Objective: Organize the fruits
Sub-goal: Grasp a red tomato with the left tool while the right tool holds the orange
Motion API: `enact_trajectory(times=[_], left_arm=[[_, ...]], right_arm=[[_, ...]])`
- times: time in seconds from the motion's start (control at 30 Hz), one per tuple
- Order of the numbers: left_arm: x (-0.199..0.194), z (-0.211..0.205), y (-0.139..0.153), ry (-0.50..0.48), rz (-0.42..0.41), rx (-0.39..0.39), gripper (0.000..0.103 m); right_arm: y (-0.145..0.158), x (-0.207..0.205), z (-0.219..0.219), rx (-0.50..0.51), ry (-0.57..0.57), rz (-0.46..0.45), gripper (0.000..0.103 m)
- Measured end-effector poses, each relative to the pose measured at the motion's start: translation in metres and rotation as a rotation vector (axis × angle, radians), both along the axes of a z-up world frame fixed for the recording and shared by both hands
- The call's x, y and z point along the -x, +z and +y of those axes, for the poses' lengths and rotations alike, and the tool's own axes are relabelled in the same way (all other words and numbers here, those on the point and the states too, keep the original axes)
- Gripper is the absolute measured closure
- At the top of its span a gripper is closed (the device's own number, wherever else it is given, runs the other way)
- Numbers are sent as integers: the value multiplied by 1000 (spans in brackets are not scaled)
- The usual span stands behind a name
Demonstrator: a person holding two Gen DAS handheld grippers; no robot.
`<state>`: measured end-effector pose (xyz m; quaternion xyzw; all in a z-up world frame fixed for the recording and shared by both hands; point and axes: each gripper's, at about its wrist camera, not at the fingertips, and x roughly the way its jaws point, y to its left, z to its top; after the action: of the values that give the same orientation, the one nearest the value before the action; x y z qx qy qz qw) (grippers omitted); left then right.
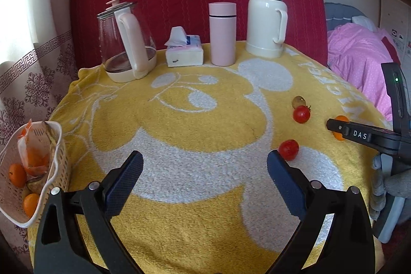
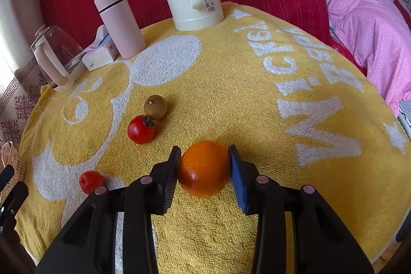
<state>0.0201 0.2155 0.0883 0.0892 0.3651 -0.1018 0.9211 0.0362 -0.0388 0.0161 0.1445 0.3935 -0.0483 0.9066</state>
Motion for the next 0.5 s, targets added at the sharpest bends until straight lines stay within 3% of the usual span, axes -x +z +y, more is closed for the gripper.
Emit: enact_trajectory(times=[0.13, 0.5], left_arm=[[-12, -28, -15, -90, 74, 14, 24], [-28, -70, -37, -205, 192, 18, 40]], right_arm=[[-1, 0, -3, -24, 0, -3, 65], [-1, 0, -3, -28, 6, -2, 65]])
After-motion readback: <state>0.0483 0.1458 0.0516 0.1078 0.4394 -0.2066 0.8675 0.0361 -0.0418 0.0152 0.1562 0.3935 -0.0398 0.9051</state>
